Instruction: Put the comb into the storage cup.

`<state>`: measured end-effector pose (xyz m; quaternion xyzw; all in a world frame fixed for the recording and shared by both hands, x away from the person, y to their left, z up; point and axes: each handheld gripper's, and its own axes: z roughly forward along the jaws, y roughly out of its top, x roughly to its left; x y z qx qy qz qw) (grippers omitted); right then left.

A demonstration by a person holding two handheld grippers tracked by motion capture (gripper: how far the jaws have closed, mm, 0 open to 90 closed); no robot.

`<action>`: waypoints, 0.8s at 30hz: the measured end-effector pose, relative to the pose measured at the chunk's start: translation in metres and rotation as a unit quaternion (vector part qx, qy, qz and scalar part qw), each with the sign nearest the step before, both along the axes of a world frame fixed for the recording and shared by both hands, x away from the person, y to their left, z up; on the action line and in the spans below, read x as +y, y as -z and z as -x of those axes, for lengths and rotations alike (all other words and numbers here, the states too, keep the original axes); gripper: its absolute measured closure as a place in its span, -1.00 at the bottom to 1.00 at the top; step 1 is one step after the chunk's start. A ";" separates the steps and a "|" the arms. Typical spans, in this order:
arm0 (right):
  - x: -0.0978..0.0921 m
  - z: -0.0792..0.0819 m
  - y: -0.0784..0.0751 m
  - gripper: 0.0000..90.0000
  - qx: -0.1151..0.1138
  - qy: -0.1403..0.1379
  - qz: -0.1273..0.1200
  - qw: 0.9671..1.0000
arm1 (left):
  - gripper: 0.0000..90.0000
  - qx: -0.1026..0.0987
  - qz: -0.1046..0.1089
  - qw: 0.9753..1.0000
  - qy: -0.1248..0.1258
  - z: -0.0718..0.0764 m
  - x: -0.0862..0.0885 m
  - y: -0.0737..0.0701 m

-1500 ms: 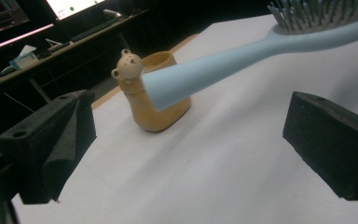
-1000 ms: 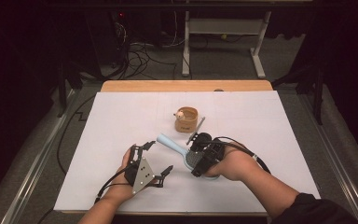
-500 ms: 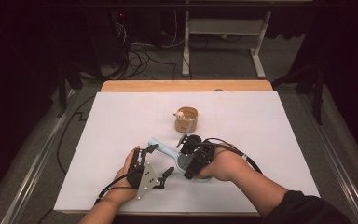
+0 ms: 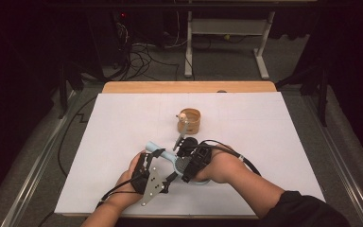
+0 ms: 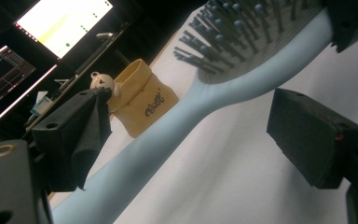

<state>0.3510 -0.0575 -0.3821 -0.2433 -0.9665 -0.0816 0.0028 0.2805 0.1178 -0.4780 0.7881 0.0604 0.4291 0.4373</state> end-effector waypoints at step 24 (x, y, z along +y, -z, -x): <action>0.015 -0.002 0.002 -0.54 0.008 -0.007 0.006 1.000 | -0.32 -0.024 -0.041 0.999 0.005 0.003 -0.004 0.004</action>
